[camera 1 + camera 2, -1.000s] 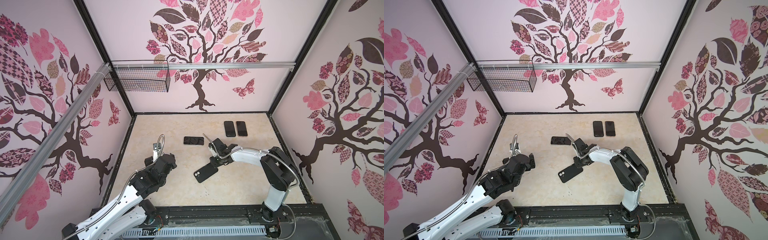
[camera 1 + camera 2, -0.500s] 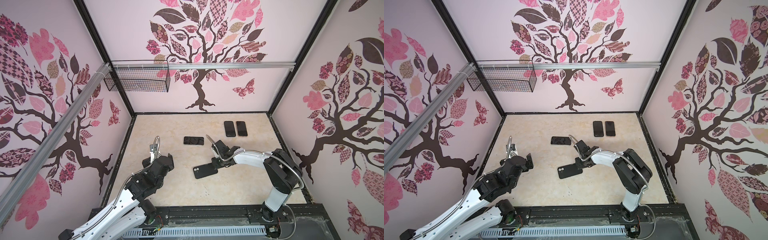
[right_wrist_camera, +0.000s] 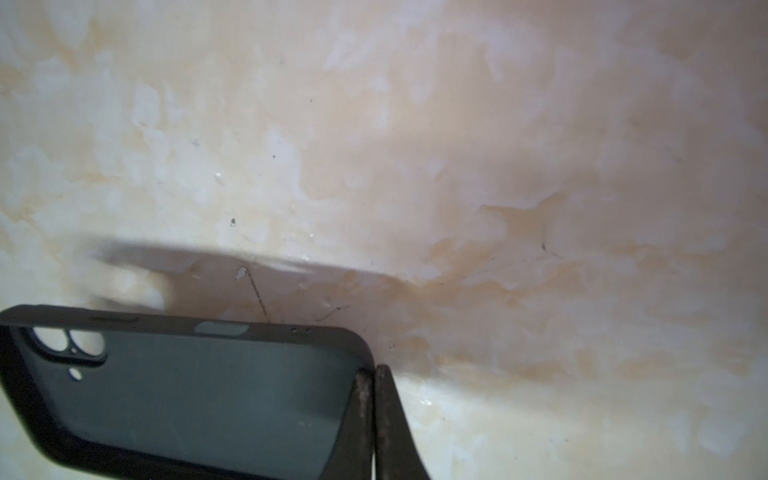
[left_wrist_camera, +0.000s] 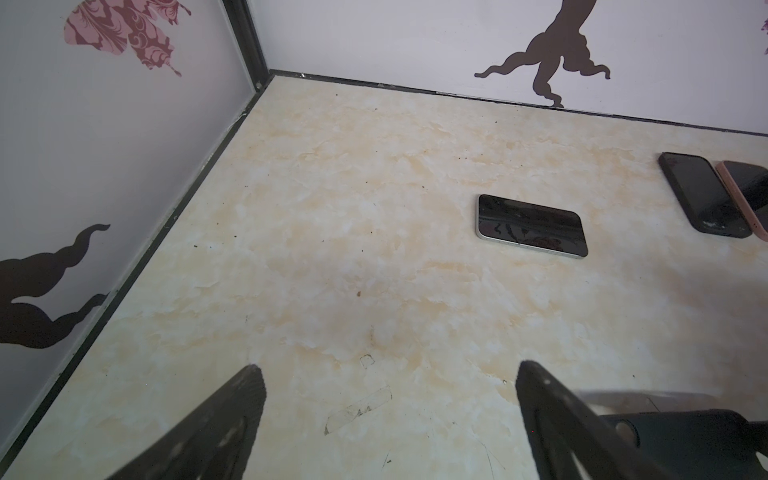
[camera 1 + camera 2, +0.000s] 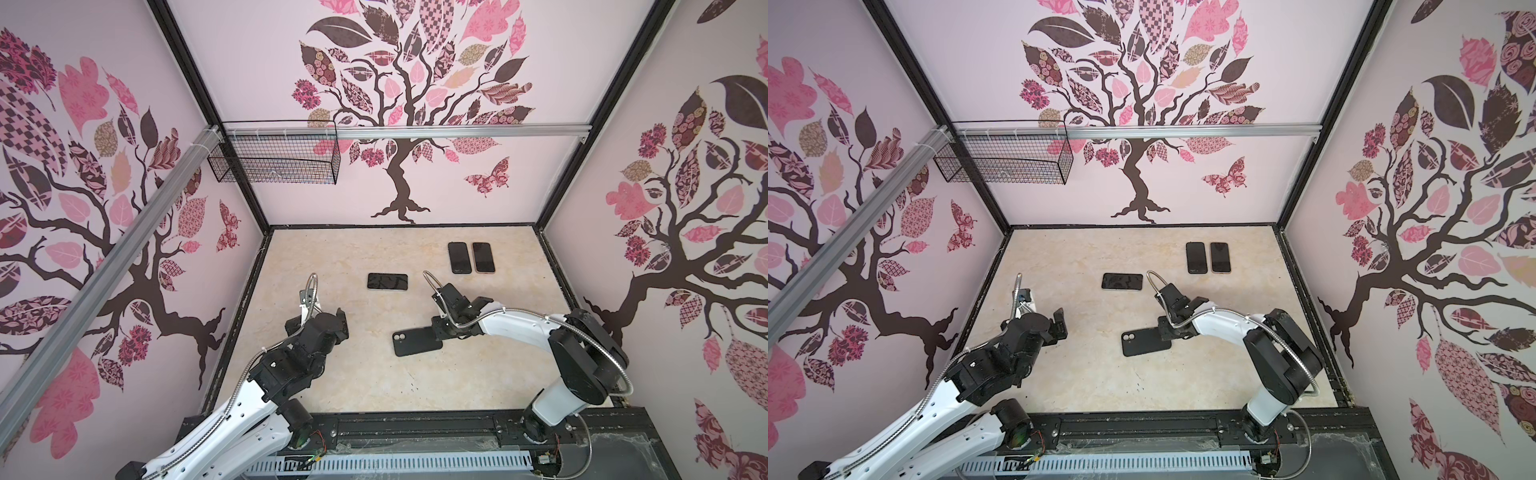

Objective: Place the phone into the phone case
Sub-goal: 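Grasp the black case edge with the right gripper and hold it, then open the right gripper and move it toward the white-edged phone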

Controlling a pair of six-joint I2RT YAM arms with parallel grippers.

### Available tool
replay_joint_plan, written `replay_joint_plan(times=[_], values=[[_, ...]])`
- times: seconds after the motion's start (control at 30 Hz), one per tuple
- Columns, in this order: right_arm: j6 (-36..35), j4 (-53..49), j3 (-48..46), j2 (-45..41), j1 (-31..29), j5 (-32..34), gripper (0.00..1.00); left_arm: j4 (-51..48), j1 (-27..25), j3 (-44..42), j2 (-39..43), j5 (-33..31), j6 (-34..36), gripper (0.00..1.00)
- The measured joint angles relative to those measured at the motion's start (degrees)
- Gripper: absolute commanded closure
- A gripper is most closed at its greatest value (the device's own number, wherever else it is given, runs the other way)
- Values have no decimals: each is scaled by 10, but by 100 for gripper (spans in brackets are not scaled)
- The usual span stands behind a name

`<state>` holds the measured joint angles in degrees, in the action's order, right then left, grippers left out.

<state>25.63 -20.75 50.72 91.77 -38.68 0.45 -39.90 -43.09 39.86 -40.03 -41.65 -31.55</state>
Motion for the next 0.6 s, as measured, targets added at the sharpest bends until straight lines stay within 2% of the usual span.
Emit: replay_joint_plan(times=[0.5,0.57,0.6], values=[[44,22,-70,-39,22,1,95,0,0,-3,-10,16,-2,3],[46,24,-70,-44,24,2,91,0,0,-3,-11,18,-2,3],[47,26,-70,-47,24,2,85,0,0,-3,-11,19,-2,3]])
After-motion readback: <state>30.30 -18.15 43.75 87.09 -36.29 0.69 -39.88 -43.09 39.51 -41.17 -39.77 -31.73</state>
